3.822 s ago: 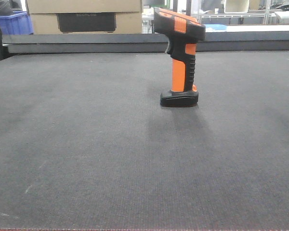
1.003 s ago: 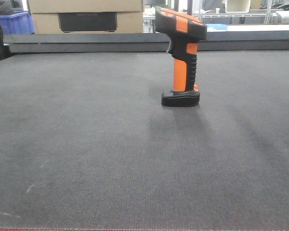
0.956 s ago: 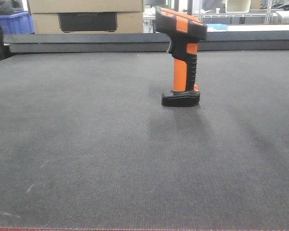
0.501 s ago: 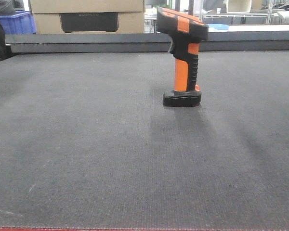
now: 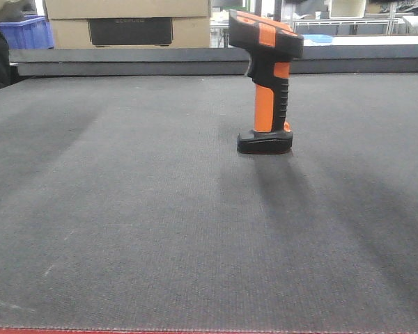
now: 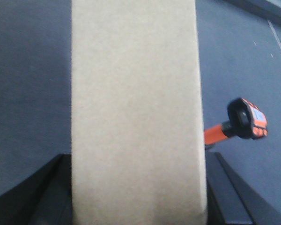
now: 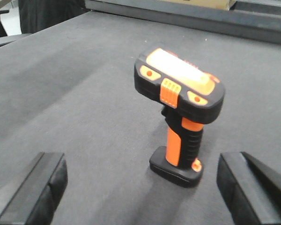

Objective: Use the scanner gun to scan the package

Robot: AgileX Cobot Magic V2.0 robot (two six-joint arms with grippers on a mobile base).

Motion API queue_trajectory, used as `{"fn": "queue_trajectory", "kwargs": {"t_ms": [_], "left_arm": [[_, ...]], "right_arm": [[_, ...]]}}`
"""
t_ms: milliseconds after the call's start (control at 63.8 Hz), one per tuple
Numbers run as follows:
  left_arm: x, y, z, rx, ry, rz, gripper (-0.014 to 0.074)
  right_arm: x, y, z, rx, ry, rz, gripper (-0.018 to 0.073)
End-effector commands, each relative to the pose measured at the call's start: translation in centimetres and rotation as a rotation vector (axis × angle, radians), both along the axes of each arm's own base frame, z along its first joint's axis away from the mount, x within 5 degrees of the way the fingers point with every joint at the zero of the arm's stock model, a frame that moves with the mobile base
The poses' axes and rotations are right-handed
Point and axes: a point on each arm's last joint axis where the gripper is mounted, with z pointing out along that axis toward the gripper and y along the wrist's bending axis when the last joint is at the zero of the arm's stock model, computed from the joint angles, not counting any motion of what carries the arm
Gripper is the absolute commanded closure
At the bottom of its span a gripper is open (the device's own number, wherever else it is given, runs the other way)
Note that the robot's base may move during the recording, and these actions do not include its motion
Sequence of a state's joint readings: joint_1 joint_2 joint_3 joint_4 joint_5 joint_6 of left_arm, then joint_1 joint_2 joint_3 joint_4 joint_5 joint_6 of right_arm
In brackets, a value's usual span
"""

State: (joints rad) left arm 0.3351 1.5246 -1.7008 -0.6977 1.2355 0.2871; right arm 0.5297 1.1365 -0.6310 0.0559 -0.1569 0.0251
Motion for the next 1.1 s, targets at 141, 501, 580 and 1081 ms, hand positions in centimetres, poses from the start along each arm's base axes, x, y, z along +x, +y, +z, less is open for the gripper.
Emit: {"fn": "queue_trajectory", "kwargs": {"t_ms": [141, 501, 580, 1081], "left_arm": [[-0.1, -1.3, 0.6, -0.027, -0.029, -0.031, 0.0708], [-0.1, -1.3, 0.6, -0.028, -0.029, -0.031, 0.0708], [-0.1, -1.3, 0.6, -0.027, -0.029, -0.031, 0.0708], [-0.1, -1.3, 0.6, -0.027, -0.029, -0.031, 0.0708]], "right_arm": [[3.2, 1.3, -2.4, 0.114, -0.019, -0.081, 0.0008], [6.4, 1.5, -6.2, 0.138, -0.098, -0.281, 0.0008], [6.7, 2.3, -6.4, 0.144, -0.112, -0.284, 0.0008], [8.9, 5.0, -8.0, 0.153, -0.069, -0.37, 0.0008]]}}
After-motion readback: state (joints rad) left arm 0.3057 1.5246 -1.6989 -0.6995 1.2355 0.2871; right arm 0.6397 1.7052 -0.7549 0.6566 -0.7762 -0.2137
